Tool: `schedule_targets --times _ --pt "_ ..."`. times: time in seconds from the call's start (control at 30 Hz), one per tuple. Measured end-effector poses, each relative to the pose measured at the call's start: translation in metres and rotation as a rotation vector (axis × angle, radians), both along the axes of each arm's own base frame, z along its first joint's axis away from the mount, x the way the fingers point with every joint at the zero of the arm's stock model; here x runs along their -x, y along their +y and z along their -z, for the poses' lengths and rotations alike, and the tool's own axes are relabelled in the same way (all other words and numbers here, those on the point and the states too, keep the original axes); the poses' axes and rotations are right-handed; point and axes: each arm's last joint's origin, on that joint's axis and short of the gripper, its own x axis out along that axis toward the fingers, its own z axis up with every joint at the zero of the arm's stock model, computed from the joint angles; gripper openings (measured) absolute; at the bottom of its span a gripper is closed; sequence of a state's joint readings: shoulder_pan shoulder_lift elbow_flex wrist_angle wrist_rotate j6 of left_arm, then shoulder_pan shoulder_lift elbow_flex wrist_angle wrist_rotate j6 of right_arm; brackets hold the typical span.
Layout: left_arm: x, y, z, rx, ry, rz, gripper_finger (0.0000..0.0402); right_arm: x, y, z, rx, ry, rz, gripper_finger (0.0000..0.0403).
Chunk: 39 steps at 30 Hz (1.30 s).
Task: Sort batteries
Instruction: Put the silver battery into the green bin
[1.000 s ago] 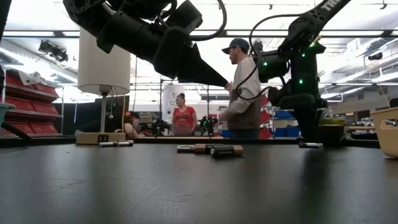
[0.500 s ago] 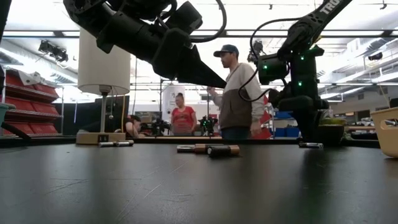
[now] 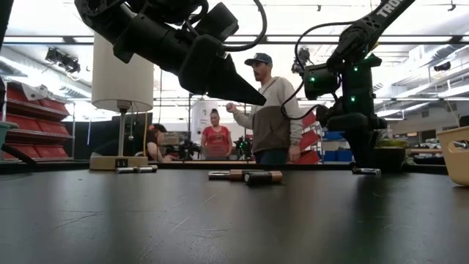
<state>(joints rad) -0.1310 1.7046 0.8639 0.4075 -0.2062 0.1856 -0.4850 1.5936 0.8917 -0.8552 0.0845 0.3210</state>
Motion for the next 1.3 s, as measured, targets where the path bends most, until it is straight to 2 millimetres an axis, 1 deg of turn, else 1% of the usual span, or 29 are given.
schedule_targets --times 0.3,0.57,0.67,0.8,0.87,0.97,1.03,1.13,1.2,1.3 --pt "0.001 0.000 0.002 -0.003 0.022 0.000 0.0147 -0.002 -0.001 0.011 -0.010 0.019 0.002 0.0100" --pt "0.001 0.000 0.003 -0.005 0.033 0.000 0.0147 0.007 0.004 0.024 -0.017 0.019 0.021 0.0098" --pt "0.001 0.000 0.003 -0.007 0.030 0.001 0.0147 0.007 0.005 0.025 -0.033 0.012 0.018 0.0079" --pt "0.001 0.000 0.002 -0.008 0.026 0.002 0.0147 0.004 0.008 0.024 -0.037 0.009 -0.001 0.0021" --pt "0.001 0.000 0.002 -0.008 0.021 0.002 0.0147 0.002 0.010 0.023 -0.037 0.006 -0.011 0.0013" --pt "0.000 0.000 0.000 -0.018 0.000 0.008 0.0147 -0.004 0.013 0.018 -0.028 -0.002 -0.035 0.0014" --pt "0.001 0.000 0.000 -0.018 -0.059 0.011 0.0147 -0.011 0.018 0.011 -0.031 -0.037 -0.071 0.0009" --pt "0.010 0.003 0.007 -0.011 -0.152 0.010 0.0147 -0.025 0.028 -0.008 0.019 -0.181 -0.147 0.0006" --pt "0.016 0.009 0.011 0.014 -0.188 0.000 0.0147 -0.030 0.038 -0.015 0.056 -0.238 -0.188 0.0006" --pt "0.021 0.019 0.014 0.078 -0.240 -0.038 0.0147 -0.045 0.058 -0.026 0.145 -0.417 -0.269 0.0005"
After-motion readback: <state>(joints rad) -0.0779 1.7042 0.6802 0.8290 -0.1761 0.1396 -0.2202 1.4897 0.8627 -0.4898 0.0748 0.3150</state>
